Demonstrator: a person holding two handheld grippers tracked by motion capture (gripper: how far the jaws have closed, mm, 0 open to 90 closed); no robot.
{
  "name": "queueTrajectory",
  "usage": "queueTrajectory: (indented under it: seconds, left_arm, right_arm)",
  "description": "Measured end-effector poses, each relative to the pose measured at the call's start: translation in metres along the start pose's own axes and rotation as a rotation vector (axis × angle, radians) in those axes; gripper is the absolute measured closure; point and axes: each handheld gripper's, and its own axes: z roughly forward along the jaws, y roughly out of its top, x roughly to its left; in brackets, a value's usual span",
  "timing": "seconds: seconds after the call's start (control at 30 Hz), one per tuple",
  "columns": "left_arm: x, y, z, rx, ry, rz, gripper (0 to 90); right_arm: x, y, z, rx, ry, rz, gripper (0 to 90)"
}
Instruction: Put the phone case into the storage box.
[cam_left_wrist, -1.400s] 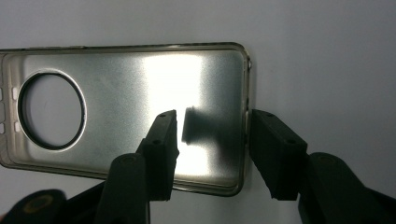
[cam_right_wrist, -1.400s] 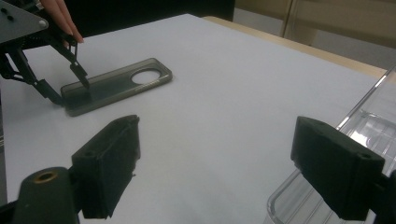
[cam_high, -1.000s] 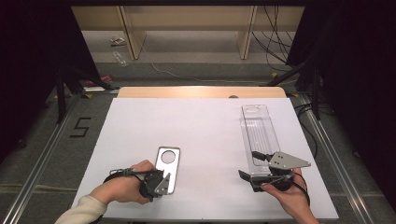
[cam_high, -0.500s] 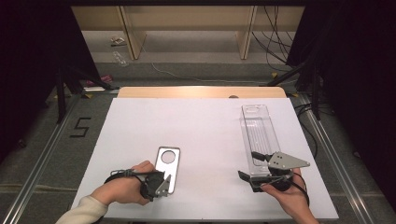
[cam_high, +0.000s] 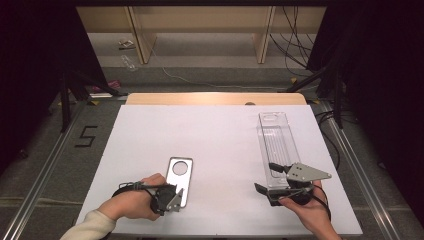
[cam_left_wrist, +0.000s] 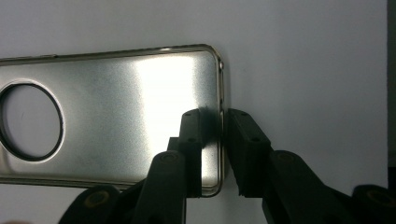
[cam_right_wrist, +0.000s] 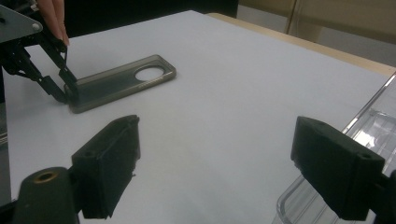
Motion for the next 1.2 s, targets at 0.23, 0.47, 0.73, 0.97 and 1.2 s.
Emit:
queueTrajectory:
  seconds: [0.23,0.47,0.73,0.97,1.2]
  left_arm:
    - [-0.0011,0.0006,0.0002,0.001,-0.007,-0.001,79.3]
    - [-0.0014,0.0013,0.0003,-0.003,-0.003,0.001,80.6]
    - [-0.0027,0.0019,0.0004,-0.009,-0.007,-0.001,83.3]
    - [-0.0033,0.0038,0.0003,-0.009,0.0,0.01,85.0]
    - [-0.0046,0.0043,0.0004,-0.005,-0.002,0.01,85.9]
  right_arm:
    - [0.0001,-0.0003,0.0006,0.003,0.004,-0.002,16.6]
    - [0.0005,-0.0005,0.0009,0.007,0.006,0.0,16.6]
    - [0.0005,-0.001,0.0017,0.01,0.01,0.0,16.6]
    - [0.0004,-0.0012,0.002,0.012,0.013,0.002,16.6]
    - [0.0005,-0.0016,0.0022,0.014,0.016,0.006,16.6]
